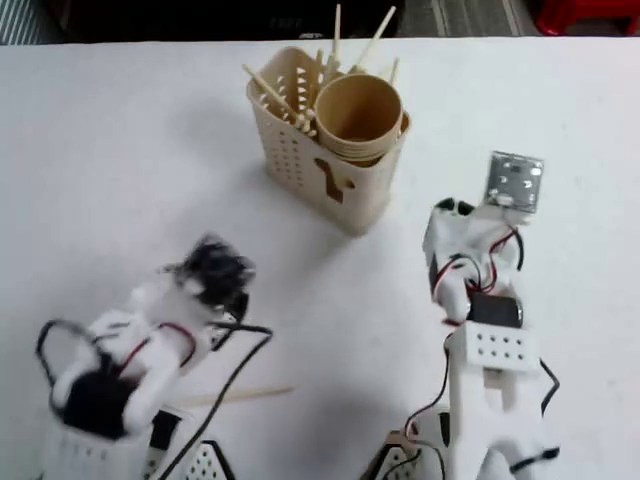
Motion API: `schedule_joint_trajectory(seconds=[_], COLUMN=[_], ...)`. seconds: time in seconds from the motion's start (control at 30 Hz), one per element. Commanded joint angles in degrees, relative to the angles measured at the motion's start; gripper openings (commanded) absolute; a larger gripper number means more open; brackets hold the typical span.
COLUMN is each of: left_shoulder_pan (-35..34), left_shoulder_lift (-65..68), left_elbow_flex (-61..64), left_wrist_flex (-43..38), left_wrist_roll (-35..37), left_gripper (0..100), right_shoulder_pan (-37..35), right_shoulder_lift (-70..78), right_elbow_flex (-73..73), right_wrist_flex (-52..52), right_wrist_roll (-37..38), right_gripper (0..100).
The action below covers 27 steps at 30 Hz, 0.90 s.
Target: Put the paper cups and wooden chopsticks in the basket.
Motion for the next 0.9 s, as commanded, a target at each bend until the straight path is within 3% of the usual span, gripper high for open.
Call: schedule_joint_trajectory(seconds=[0.0, 0.13, 0.3, 0.5, 0.67, 0.87], left_shoulder_pan=[6.5, 14.1, 19.8, 21.2, 20.7, 21.1], left_shoulder_lift=[14.9, 24.7, 33.2, 42.4, 50.8, 60.1], left_elbow_flex=[-4.6, -4.3, -0.5, 6.5, 5.9, 2.4], left_wrist_flex=[1.3, 3.4, 0.0, -9.8, -12.7, -15.1], left_wrist_roll=[-7.3, -14.9, -16.5, -16.5, -16.1, -16.0], left_gripper=[22, 22, 22, 22, 22, 9], right_shoulder_pan=[2.3, 3.6, 4.2, 4.7, 4.7, 4.7], right_shoulder_lift=[4.5, 8.7, 9.9, 9.9, 9.9, 9.9], right_elbow_flex=[-0.5, -0.6, -0.6, -0.6, -0.6, -0.6], right_wrist_flex=[-5.7, -10.0, -11.0, -11.0, -11.0, -11.0], right_wrist_roll=[-1.2, -1.2, -1.2, -1.2, -1.2, -1.2], right_gripper=[5.3, 5.3, 5.3, 5.3, 5.3, 5.3])
